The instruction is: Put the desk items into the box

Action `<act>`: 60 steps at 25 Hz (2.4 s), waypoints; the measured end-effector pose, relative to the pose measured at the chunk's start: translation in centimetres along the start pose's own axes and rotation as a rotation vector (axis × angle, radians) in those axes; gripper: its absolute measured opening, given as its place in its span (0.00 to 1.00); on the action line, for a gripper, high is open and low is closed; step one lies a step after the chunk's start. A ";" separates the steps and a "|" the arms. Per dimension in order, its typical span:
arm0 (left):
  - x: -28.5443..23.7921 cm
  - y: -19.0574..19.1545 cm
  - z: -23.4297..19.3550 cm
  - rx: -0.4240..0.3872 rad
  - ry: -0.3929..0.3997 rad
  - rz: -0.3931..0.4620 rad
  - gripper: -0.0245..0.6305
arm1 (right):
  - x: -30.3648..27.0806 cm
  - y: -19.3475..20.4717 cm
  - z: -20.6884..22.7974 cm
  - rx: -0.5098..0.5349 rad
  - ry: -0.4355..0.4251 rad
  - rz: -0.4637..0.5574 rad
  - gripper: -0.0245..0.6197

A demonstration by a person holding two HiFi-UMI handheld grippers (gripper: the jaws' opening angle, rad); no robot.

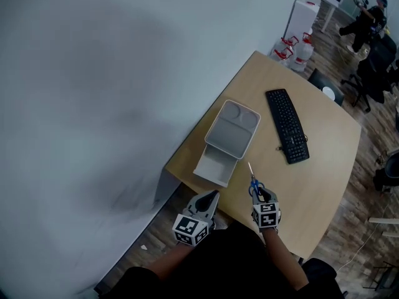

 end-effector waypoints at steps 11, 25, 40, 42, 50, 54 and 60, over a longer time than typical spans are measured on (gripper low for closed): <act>3.6 -0.7 -7.8 0.033 -0.053 0.026 0.06 | -7.8 -5.4 -6.7 0.114 -0.079 -0.024 0.25; 5.7 -0.5 -13.2 0.088 -0.118 0.016 0.06 | -15.7 -5.0 -7.5 0.100 -0.091 -0.177 0.25; 5.2 -1.4 -14.9 0.114 -0.160 0.026 0.06 | -18.0 -5.7 -5.2 0.048 -0.034 -0.249 0.26; 5.5 -1.2 -15.2 0.121 -0.177 0.025 0.06 | -18.0 -5.8 -5.3 0.051 -0.036 -0.241 0.29; 6.5 -1.4 -14.4 0.119 -0.192 0.037 0.06 | -17.2 -6.2 -5.8 0.002 -0.073 -0.192 0.32; 6.9 -1.8 -13.3 0.103 -0.176 0.039 0.06 | -15.2 -7.6 -6.4 -0.058 -0.088 -0.120 0.32; 6.0 -2.5 -10.8 0.087 -0.133 0.046 0.06 | -10.0 -10.0 -6.7 -0.095 -0.087 0.025 0.26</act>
Point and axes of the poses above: the fingertips, and each gripper's own axes: x backward along the fingers, z to its right, y out of its underside, the point moved 2 cm from there along x, backward along the fingers, and after that the axes turned 9 degrees about -y, right-handed, at the moved point
